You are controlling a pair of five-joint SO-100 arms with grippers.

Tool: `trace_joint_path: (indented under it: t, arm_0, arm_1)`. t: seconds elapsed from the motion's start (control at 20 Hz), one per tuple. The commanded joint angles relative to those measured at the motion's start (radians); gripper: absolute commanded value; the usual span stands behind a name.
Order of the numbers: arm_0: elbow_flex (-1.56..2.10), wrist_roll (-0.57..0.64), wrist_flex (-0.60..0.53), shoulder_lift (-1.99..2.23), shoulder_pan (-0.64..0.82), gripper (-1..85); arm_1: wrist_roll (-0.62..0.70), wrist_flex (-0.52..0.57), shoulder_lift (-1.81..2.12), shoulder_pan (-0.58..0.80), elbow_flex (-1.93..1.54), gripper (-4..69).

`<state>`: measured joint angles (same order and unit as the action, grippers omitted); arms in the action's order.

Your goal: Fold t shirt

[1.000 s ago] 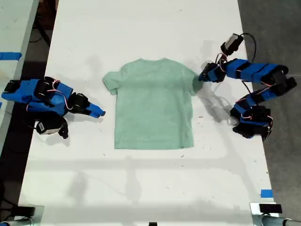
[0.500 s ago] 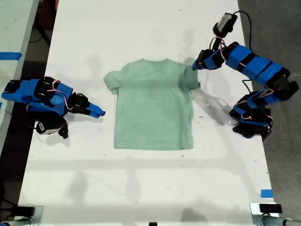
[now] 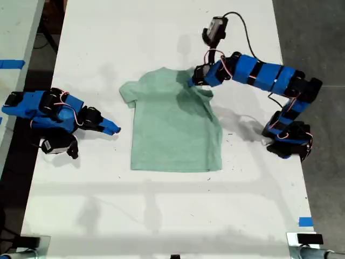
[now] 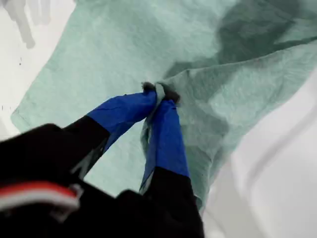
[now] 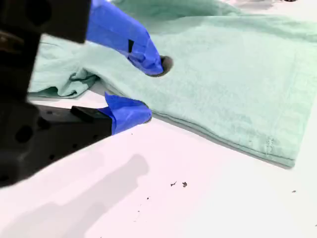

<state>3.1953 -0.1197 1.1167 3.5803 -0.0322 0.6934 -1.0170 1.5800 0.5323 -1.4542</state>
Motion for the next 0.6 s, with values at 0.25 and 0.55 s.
trace_joint_path:
  t: [0.25, 0.55]
  arm_0:
    - [0.008, 0.005, -0.015, 0.006, 0.006, 11.9]
    - [0.008, 0.005, -0.015, 0.006, 0.006, 11.9]
  arm_1:
    - [-0.028, 0.009, -0.36, -0.164, 0.299, 1.4]
    - [-0.011, -0.025, -0.371, -0.179, 0.314, 29.9]
